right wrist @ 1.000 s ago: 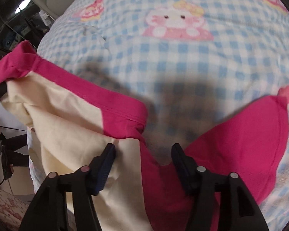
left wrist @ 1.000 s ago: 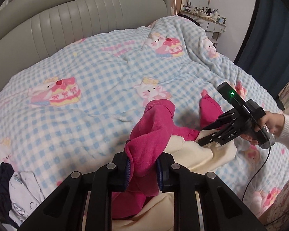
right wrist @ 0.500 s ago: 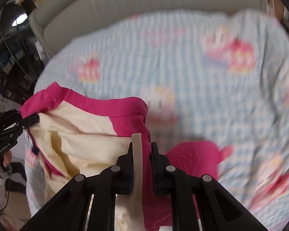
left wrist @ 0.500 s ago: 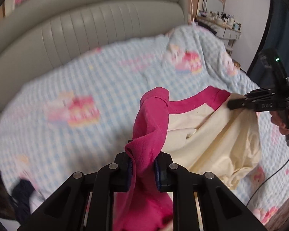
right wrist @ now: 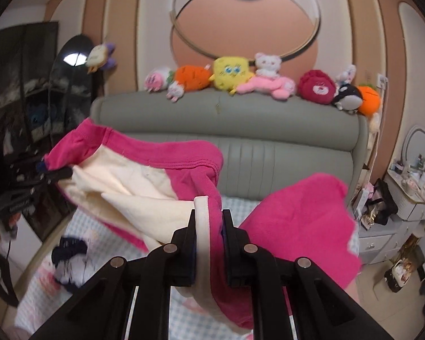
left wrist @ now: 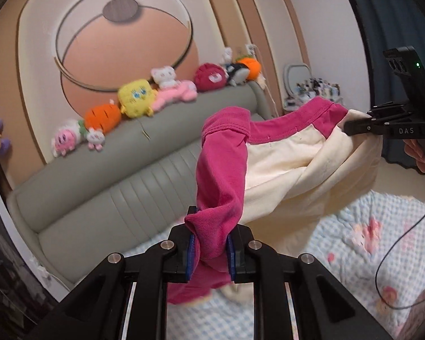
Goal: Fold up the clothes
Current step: 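Lay the shirt flat on the duvet with both grippers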
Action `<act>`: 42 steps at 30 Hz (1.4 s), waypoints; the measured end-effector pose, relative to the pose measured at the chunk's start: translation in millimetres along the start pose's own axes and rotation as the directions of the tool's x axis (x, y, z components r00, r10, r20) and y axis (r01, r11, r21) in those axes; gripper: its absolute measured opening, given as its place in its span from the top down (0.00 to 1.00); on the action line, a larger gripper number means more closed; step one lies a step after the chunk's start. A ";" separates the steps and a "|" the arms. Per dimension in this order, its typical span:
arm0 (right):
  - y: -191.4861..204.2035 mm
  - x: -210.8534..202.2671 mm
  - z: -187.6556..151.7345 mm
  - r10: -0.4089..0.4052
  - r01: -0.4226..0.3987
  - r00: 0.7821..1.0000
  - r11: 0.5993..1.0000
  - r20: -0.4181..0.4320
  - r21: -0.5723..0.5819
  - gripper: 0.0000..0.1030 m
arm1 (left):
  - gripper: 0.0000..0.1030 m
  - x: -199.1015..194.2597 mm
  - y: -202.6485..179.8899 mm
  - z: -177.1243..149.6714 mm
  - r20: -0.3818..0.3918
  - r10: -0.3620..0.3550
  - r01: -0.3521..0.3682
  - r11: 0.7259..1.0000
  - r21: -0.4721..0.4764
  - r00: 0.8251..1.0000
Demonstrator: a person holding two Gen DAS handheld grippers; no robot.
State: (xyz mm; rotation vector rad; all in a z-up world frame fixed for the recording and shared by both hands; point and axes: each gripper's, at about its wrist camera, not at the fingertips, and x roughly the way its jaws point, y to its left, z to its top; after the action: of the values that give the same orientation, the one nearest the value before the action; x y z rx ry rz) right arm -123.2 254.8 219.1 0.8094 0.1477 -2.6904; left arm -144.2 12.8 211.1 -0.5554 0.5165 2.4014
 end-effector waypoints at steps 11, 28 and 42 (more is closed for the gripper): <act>27.0 181.4 -356.0 0.248 -0.168 0.677 0.969 -0.693 0.182 0.88 | 0.85 155.3 -126.5 -312.2 -0.566 -0.290 0.304 0.950 -0.073 0.771; 21.9 150.0 -384.8 0.219 -0.046 0.759 0.957 -0.614 0.285 0.34 | 0.81 137.6 -145.2 -361.8 -0.554 -0.357 0.372 0.924 -0.089 0.752; 27.4 166.6 -397.9 0.185 -0.080 0.727 0.979 -0.662 0.186 0.73 | 0.86 120.1 -162.6 -383.6 -0.574 -0.500 0.496 0.850 -0.180 0.649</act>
State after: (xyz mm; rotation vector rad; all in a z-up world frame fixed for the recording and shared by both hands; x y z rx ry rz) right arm -38.5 258.3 -204.7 1.7546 0.0528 -2.1570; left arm -27.0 4.1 -206.4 -1.3092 0.5255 1.6559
